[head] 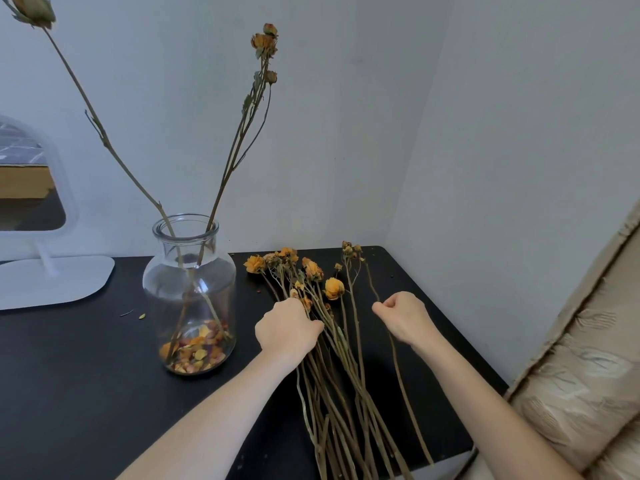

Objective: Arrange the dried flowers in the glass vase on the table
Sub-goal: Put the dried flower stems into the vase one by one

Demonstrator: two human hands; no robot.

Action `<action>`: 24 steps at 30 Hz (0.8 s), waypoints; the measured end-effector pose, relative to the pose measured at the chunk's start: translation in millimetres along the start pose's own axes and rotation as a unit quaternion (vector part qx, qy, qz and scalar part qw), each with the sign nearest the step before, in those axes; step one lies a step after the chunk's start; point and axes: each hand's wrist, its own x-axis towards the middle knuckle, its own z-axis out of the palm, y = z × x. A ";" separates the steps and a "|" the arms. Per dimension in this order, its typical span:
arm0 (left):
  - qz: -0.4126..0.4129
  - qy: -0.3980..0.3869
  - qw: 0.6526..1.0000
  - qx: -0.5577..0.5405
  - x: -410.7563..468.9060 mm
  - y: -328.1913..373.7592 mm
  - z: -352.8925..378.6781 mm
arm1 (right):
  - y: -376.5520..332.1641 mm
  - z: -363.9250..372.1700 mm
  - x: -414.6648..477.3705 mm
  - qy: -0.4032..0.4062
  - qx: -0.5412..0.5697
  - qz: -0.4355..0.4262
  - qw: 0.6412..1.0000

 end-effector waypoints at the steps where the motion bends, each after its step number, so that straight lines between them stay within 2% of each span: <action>1: 0.000 0.001 1.000 -0.003 0.4 0.2 -0.5 | -0.1 -0.8 -0.1 0.003 0.003 0.001 1.000; 7: -0.028 -0.004 0.997 -0.070 0.8 0.8 -6.1 | 0.5 -4.4 0.4 0.018 0.010 -0.001 1.000; 12: -0.010 0.001 0.986 -0.168 -1.9 5.3 -15.1 | 2.9 -9.7 1.4 -0.055 -0.012 0.045 0.997; 19: 0.033 0.051 0.959 -0.278 -6.5 14.7 -32.6 | 4.6 -17.9 4.2 0.046 -0.027 0.031 0.998; 24: 0.109 0.096 0.928 -0.343 -13.9 14.4 -55.3 | -13.0 -26.4 -6.0 0.115 0.060 -0.043 0.991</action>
